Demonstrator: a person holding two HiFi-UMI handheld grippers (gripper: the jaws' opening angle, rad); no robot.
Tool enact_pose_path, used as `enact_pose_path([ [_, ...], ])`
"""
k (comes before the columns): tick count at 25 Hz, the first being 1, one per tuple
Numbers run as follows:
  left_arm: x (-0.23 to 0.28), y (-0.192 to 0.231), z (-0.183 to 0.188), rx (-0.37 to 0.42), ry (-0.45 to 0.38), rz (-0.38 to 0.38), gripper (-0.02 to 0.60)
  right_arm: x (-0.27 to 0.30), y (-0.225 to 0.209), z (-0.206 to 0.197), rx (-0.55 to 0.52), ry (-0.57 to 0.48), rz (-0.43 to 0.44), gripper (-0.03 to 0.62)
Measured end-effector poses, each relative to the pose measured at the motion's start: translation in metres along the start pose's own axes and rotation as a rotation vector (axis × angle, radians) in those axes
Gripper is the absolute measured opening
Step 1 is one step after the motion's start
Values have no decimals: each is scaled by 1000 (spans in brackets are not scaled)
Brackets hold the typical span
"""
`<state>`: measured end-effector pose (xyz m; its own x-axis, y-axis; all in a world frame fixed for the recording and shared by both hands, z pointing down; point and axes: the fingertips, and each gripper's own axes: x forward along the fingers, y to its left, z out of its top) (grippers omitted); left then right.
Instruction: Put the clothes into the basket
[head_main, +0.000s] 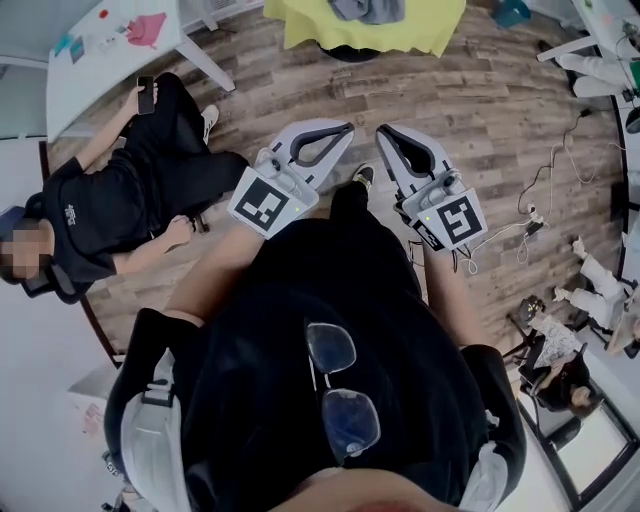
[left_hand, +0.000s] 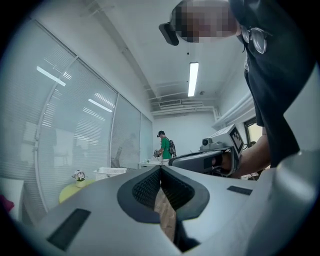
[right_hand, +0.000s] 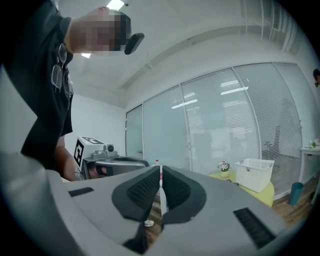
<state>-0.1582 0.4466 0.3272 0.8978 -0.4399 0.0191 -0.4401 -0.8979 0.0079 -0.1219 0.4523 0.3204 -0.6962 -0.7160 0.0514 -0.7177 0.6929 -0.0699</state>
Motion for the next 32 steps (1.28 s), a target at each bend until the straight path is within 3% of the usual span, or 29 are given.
enact_pose_path([
  [7,90,37,11,12,18,53,11,18,-91,15,0,-15,80,31],
  [15,153,79,11,6,37,136,11,34,-159,13,20,7,163,32],
  [24,193,134,1,-1,49,149,11,68,-218,8,40,30,152,31],
  [32,222,212,-4,-5,33,86,11,132,-266,10,21,53,96,32],
])
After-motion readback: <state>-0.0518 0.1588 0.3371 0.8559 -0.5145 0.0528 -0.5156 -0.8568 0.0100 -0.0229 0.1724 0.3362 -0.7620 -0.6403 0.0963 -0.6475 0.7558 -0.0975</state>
